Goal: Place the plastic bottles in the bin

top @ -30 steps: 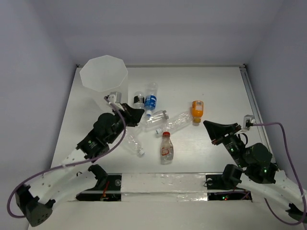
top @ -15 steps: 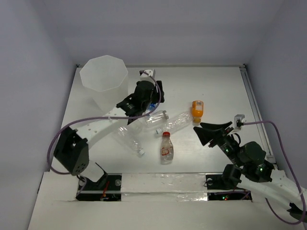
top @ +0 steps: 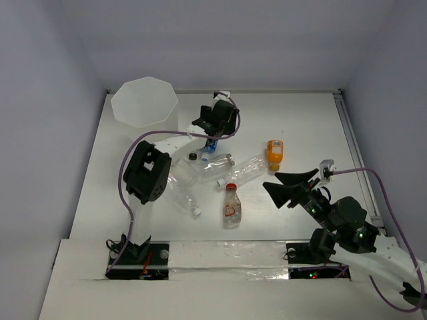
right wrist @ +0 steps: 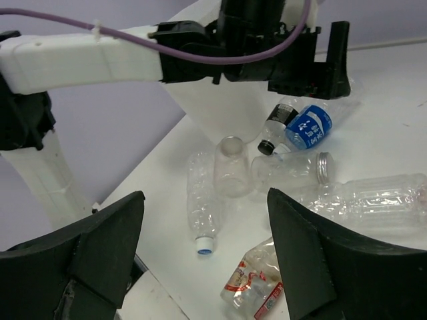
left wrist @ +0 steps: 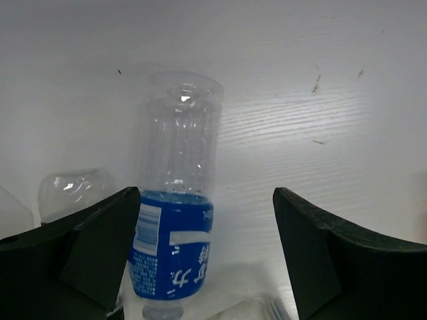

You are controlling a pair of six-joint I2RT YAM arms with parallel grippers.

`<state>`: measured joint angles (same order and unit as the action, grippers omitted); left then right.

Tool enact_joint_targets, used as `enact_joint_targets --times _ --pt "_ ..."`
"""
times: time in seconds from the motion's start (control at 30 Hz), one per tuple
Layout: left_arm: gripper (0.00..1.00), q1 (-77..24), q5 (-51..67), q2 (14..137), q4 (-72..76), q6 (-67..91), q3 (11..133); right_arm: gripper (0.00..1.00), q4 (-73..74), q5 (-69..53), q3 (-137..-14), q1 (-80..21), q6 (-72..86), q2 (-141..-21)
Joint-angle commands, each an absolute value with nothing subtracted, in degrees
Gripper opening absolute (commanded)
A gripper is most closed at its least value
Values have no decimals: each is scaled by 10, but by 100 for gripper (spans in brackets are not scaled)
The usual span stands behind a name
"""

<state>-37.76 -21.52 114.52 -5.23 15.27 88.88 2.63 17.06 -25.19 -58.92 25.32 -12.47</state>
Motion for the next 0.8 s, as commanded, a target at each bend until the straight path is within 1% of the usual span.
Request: enact_joint_targets --times 0.0,0.23,0.4,0.57,0.67,0.7,0.73,0.77 --pt "79 -359 -236 1170 -79 124 954 80 5 156 -246 -591 254 -132" --pt "79 -348 -245 1250 -98 101 1019 80 -16 151 -243 -591 251 -145" --pt "80 -336 -237 1310 -133 92 1090 80 -23 149 -243 -591 253 -156" --pt "77 -336 -223 1344 -130 82 1122 80 -29 147 -239 -591 258 -165" --pt "67 -331 -213 1350 -117 82 1130 80 -29 149 -240 -591 259 -173" --pt "62 -330 -210 1351 -114 82 1132 80 -31 149 -240 -591 259 -175" --pt "61 -330 -206 1354 -109 82 1134 80 -32 152 -241 -591 260 -178" --pt "56 -324 -196 1355 -108 83 1140 80 -32 155 -242 -591 260 -180"
